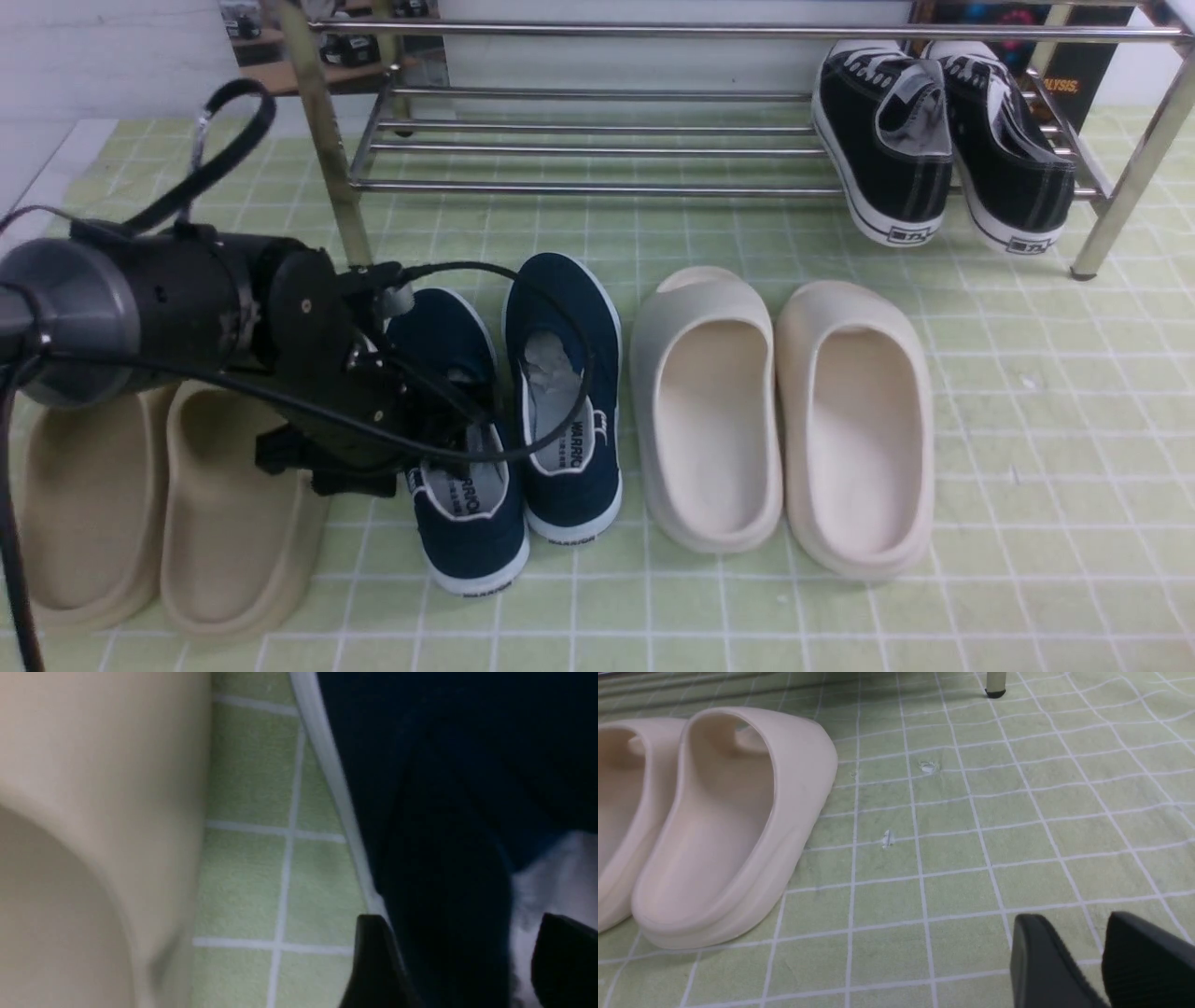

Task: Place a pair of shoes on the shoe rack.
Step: Use the left arm to grab the shoe closest to it, then use the left arm to put a shoe into the shoe rack

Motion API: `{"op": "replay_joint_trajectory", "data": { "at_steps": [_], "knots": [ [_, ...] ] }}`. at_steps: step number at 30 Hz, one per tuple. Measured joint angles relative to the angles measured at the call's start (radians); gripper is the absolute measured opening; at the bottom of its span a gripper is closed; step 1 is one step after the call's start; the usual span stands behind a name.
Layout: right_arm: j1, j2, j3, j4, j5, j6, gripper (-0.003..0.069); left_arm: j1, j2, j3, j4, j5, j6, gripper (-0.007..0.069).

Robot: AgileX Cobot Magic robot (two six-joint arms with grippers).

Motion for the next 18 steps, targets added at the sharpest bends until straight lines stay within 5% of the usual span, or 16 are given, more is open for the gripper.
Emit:
{"op": "replay_joint_trajectory", "data": {
  "at_steps": [6,18],
  "knots": [
    [0.000,0.000,0.000,0.000,0.000,0.000,0.0238,0.000,0.022,0.000,0.053,-0.011,-0.035,0.0027],
    [0.000,0.000,0.000,0.000,0.000,0.000,0.0238,0.000,-0.065,-0.162,0.114,0.118,-0.008,0.0007]
  ]
}}
